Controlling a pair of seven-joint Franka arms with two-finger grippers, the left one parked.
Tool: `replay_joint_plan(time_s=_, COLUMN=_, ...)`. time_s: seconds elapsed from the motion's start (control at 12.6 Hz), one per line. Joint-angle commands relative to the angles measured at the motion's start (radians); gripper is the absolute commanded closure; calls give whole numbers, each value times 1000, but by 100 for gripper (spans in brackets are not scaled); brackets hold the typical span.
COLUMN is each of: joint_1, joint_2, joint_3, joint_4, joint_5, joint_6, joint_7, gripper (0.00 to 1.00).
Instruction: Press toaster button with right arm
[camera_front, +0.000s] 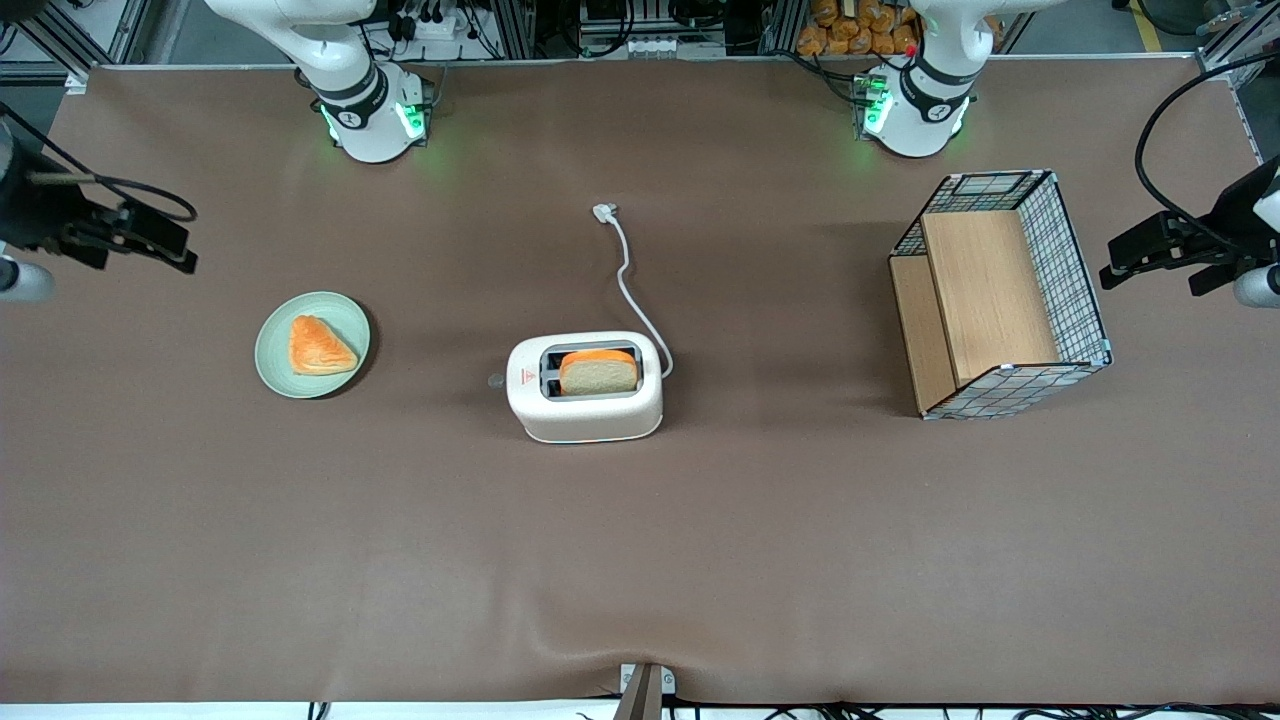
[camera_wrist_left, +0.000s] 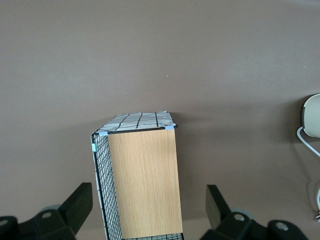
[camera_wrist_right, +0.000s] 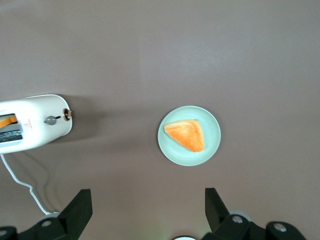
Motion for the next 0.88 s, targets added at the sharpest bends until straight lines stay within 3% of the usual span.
replay_joint_plan(time_s=0.0, joint_1=-14, joint_2=-59, joint_3=-15, joint_4=-84, joint_5=-8, joint_6=24, joint_7=-27, gripper=0)
replay_joint_plan(time_s=0.8, joint_1=-11, joint_2=-72, joint_3=-12, joint_4=-94, joint_5=-23, joint_6=51, joint_7=-32, gripper=0)
